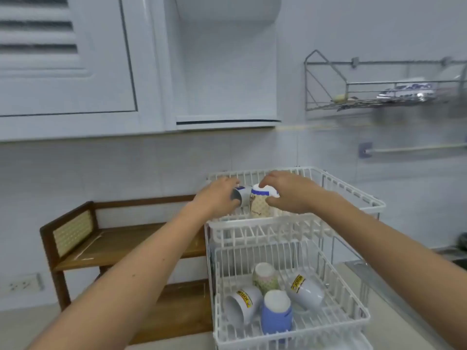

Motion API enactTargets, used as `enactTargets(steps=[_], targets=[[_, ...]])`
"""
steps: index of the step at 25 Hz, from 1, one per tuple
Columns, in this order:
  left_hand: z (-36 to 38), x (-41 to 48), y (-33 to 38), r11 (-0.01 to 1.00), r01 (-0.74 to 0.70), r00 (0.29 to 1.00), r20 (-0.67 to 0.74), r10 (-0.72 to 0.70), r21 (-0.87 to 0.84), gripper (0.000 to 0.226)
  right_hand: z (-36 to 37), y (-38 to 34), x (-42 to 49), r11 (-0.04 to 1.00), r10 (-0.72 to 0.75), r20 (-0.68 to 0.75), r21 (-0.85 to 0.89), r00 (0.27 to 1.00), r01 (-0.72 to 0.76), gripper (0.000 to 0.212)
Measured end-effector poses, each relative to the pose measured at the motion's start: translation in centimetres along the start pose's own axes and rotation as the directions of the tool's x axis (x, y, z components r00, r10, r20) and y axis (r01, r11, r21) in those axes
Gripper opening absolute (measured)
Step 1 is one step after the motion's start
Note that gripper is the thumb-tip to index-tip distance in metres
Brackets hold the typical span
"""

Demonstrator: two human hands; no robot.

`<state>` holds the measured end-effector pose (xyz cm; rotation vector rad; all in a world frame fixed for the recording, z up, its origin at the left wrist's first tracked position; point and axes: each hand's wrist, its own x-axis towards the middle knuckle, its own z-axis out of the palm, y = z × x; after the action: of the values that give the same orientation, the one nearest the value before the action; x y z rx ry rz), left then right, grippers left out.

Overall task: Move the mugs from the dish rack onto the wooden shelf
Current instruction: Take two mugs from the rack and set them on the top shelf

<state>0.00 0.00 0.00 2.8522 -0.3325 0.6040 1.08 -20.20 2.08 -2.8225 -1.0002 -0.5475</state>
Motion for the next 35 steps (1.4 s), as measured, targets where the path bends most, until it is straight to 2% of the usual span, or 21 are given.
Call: enactTargets(steps=[3,6,8,11,14,17,20,22,24,25,27,28,29,31,33,35], targets=[[1.4,3.4,-0.4,0.991,0.081,0.993,0.072,-0.089,0.104,0.069,0.7,1.4,2.7,0.958,-0.098,0.141,-0.255,0.985,0.132,0.052],[3.2,6.4,-0.8,0.978,0.116,0.972,0.184,-0.147,0.172,0.068,2.4,2.3,5.2,0.826,-0.127,0.253,-0.509,0.959,0.244,0.065],[4.4,7.9,-1.2,0.969,0.129,0.948,0.261,-0.182,0.209,0.066,3.3,2.7,6.3,0.752,-0.1,0.296,-0.603,0.95,0.267,0.075],[5.9,9.4,-2.0,0.95,0.201,0.915,0.3,-0.27,0.24,0.07,4.2,2.1,7.6,0.752,-0.036,0.355,-0.606,0.934,0.26,0.075],[6.3,10.1,-2.4,0.934,0.25,0.904,0.285,-0.32,0.255,0.072,4.6,1.5,8.8,0.736,0.05,0.349,-0.646,0.936,0.201,0.068],[5.5,10.0,-2.6,0.934,0.291,0.913,0.23,-0.336,0.206,0.077,4.2,1.9,9.6,0.697,0.151,0.384,-0.695,0.911,0.177,0.077],[3.4,8.9,-2.6,0.954,0.288,0.947,0.121,-0.297,0.085,0.065,4.0,2.8,9.2,0.66,0.06,0.44,-0.691,0.896,0.296,0.094],[1.5,7.4,-2.7,0.965,0.259,0.966,0.035,-0.257,-0.052,0.055,3.9,3.8,8.8,0.677,-0.016,0.405,-0.669,0.914,0.308,0.094],[-0.3,5.2,-3.1,0.948,0.198,0.963,-0.131,-0.236,-0.251,0.048,3.2,5.0,8.5,0.798,-0.007,0.288,-0.576,0.958,0.179,0.094],[-1.4,4.0,-3.5,0.935,0.156,0.938,-0.249,-0.242,-0.32,0.045,2.8,5.5,8.3,0.876,0.014,0.195,-0.476,0.981,0.082,0.095],[-3.8,1.6,-4.3,0.927,0.107,0.857,-0.439,-0.27,-0.361,0.044,1.9,5.9,7.6,0.982,0.071,-0.013,-0.174,0.997,-0.073,0.092],[-4.9,0.5,-5.0,0.925,0.126,0.826,-0.478,-0.297,-0.357,0.046,1.3,5.4,7.1,0.994,0.112,-0.084,0.025,0.99,-0.11,0.084],[-5.9,-0.5,-5.9,0.921,0.17,0.815,-0.476,-0.332,-0.352,0.05,0.7,4.6,6.7,0.965,0.119,-0.118,0.247,0.986,-0.086,0.068],[-7.3,-2.5,-8.5,0.896,0.283,0.829,-0.383,-0.408,-0.341,0.049,-0.4,1.3,6.2,0.787,0.016,-0.139,0.612,0.99,0.073,0.032],[-7.6,-4.1,-11.0,0.872,0.368,0.846,-0.273,-0.459,-0.324,0.038,-1.1,-2.1,5.8,0.612,-0.092,-0.136,0.773,0.986,0.164,0.027],[-8.0,-6.0,-15.1,0.916,0.401,0.882,-0.258,-0.395,-0.033,0.038,0.0,-6.8,6.8,0.478,-0.094,-0.135,0.863,0.986,0.164,0.023]])
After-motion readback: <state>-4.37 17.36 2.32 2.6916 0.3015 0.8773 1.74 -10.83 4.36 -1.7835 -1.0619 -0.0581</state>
